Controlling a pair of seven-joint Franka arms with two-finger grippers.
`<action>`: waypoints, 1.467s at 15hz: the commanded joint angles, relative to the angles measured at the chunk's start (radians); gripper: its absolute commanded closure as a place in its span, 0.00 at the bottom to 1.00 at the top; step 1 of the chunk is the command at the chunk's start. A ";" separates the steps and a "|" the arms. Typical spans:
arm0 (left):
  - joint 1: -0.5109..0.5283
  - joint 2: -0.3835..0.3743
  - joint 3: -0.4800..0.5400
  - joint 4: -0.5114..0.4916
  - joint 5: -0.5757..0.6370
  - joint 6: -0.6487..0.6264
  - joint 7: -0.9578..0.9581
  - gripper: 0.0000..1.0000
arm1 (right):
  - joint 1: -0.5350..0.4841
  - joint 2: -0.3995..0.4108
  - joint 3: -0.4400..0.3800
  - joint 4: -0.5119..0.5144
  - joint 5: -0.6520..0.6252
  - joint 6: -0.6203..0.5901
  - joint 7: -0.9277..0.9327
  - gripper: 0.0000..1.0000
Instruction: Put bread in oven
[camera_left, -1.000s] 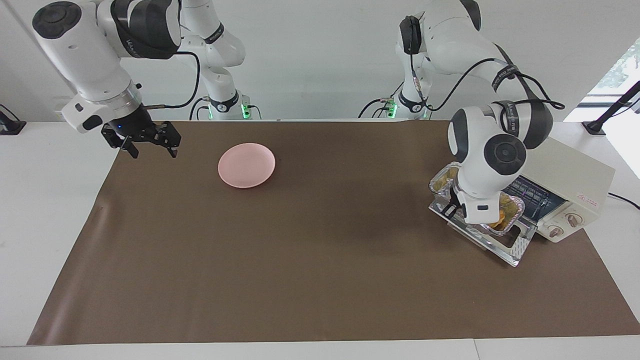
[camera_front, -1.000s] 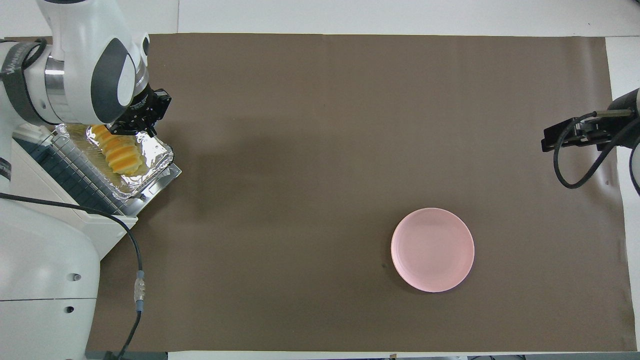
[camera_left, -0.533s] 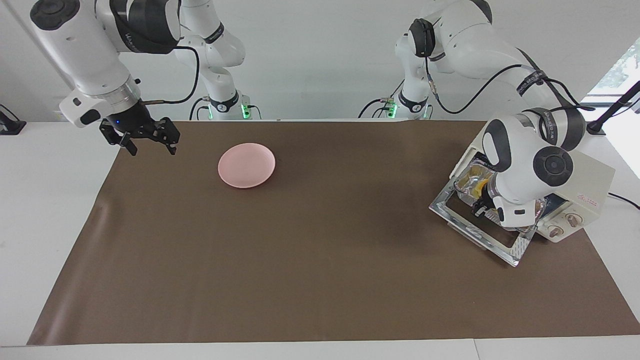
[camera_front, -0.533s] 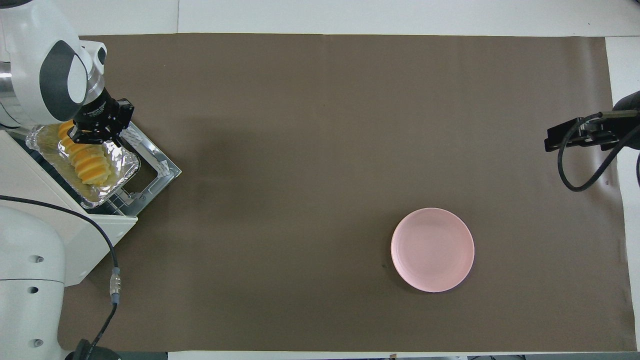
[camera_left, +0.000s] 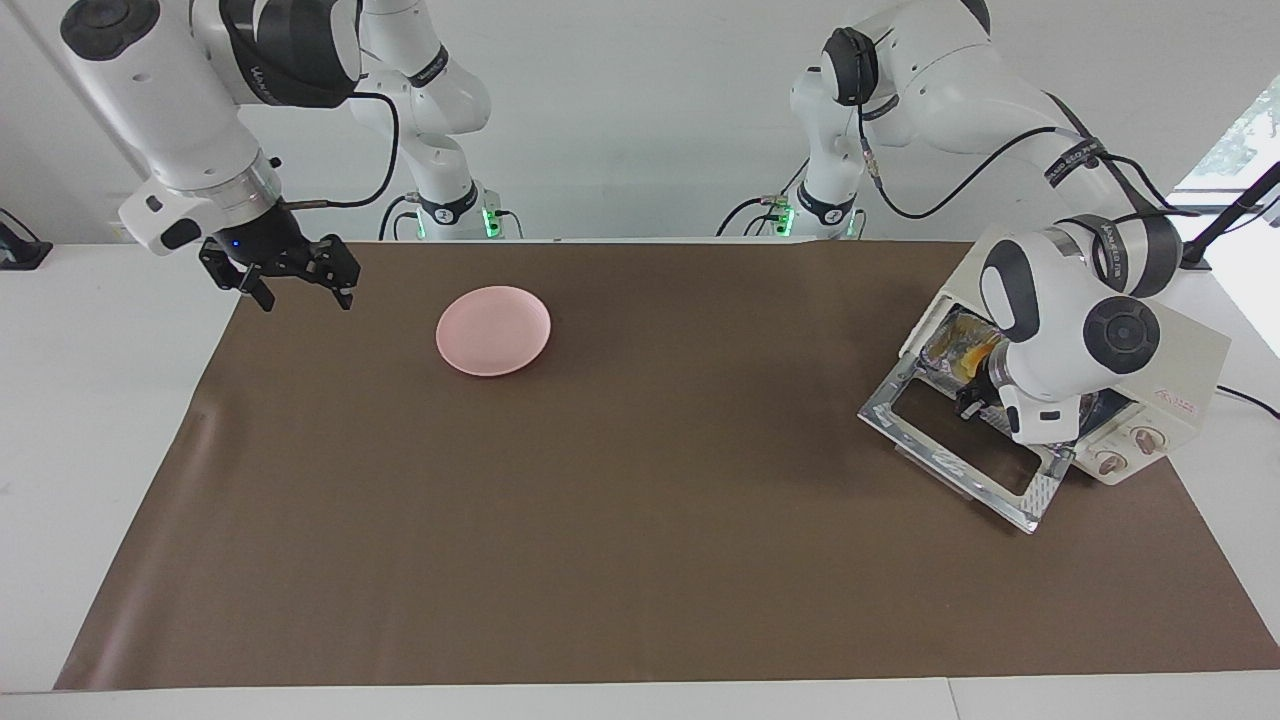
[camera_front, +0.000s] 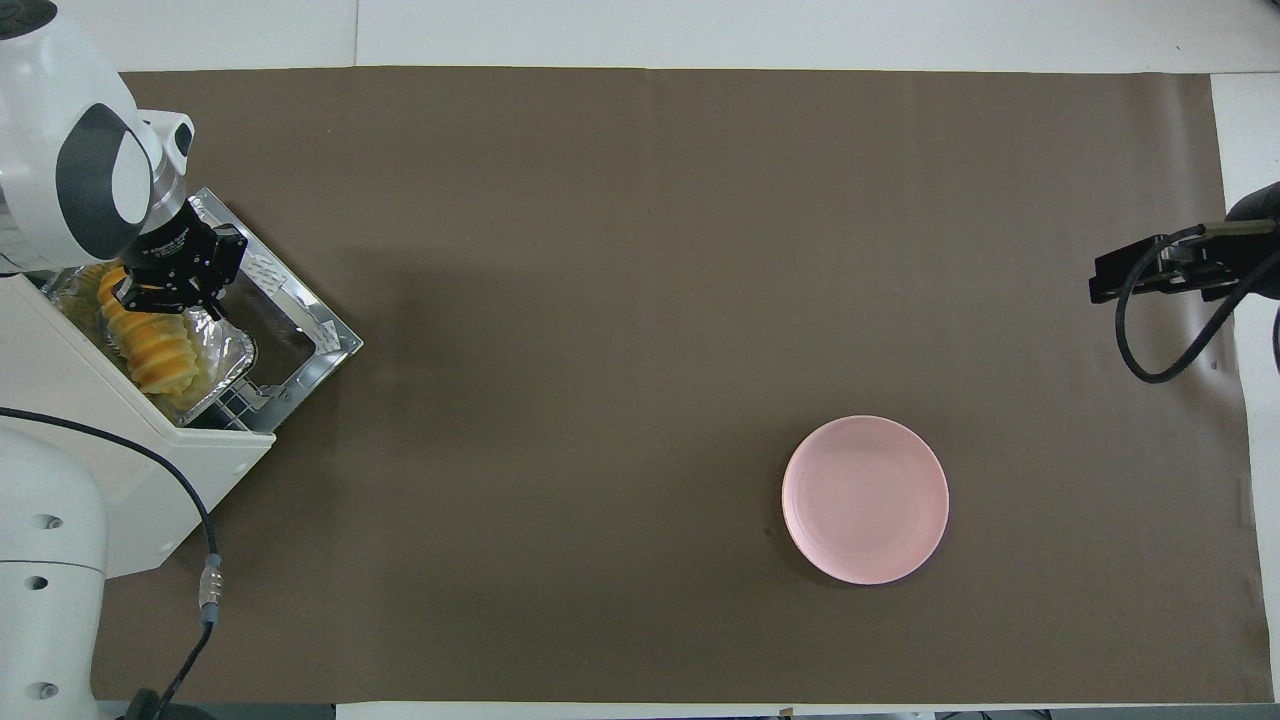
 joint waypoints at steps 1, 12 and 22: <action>-0.005 -0.040 0.016 -0.063 0.021 0.018 0.026 1.00 | -0.007 -0.006 0.002 0.003 0.016 -0.015 0.013 0.00; 0.005 -0.078 0.029 -0.146 0.070 0.085 0.113 0.00 | -0.007 -0.006 0.002 0.003 0.016 -0.015 0.013 0.00; -0.015 -0.225 0.015 0.018 0.092 -0.008 0.410 0.00 | -0.007 -0.006 0.002 0.003 0.016 -0.015 0.013 0.00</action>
